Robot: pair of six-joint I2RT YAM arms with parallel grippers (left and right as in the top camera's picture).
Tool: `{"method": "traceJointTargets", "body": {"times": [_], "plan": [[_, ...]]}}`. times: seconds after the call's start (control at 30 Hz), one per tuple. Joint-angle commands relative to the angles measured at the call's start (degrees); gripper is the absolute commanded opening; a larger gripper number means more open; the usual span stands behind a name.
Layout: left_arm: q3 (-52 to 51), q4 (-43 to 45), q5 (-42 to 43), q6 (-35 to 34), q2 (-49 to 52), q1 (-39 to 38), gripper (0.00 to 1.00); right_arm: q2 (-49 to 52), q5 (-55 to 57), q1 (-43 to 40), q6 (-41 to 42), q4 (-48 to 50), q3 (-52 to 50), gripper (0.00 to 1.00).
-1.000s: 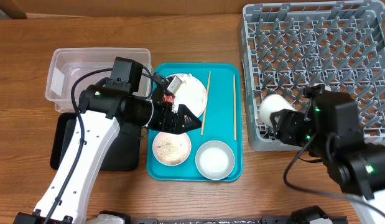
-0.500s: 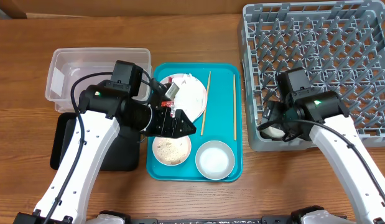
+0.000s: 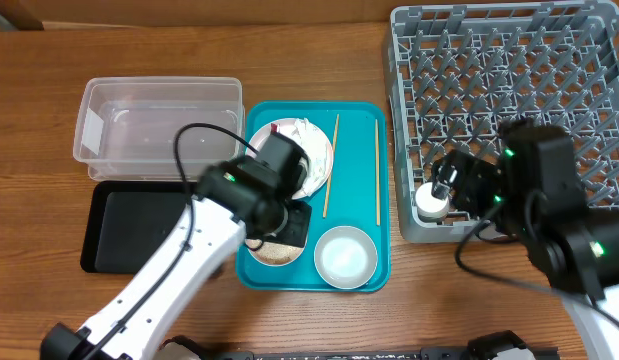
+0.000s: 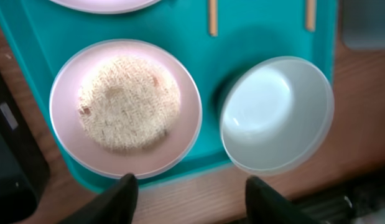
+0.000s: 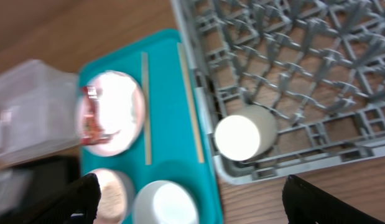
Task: Sort waste into correct bins and load items into the dishwasher
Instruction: 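Place the white cup upside down in the grey rack with the right gripper, then grasp the pink bowl of rice with the left gripper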
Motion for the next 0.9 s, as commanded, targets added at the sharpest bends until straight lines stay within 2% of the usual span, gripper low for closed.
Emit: {"method": "traceJointTargets", "body": {"times": [0.0,0.23,0.33,0.5,0.6,0.87], "plan": [[-4.68,5.55,-12.07,-10.86,0.87,-3.43,0.51,-2.4,-5.01,-0.37,-0.55,0.13,1.16,0.95],[-7.13,15.39,-9.42,-11.76,8.59,-3.89,0.48,-2.86,-5.27,-0.37,-0.55,-1.42,0.98,0.95],[-7.13,18.82,-4.72,-9.9,12.92,-3.89,0.37,-2.14,-5.27,-0.37,-0.55,-1.92,0.85,0.95],[-7.13,18.69,-5.03,-9.9,14.71,-3.82,0.19,-1.81,-5.27,-0.37,-0.55,-2.1,0.83,0.95],[-7.13,18.18,-6.38,-9.88,14.69,-3.67,0.04,-1.81,-5.27,-0.37,-0.55,-2.1,0.83,0.95],[-5.2,13.22,-4.24,-7.93,11.63,-3.65,0.04,-1.81,-5.22,-0.37,-0.55,-2.08,0.83,0.95]]}}
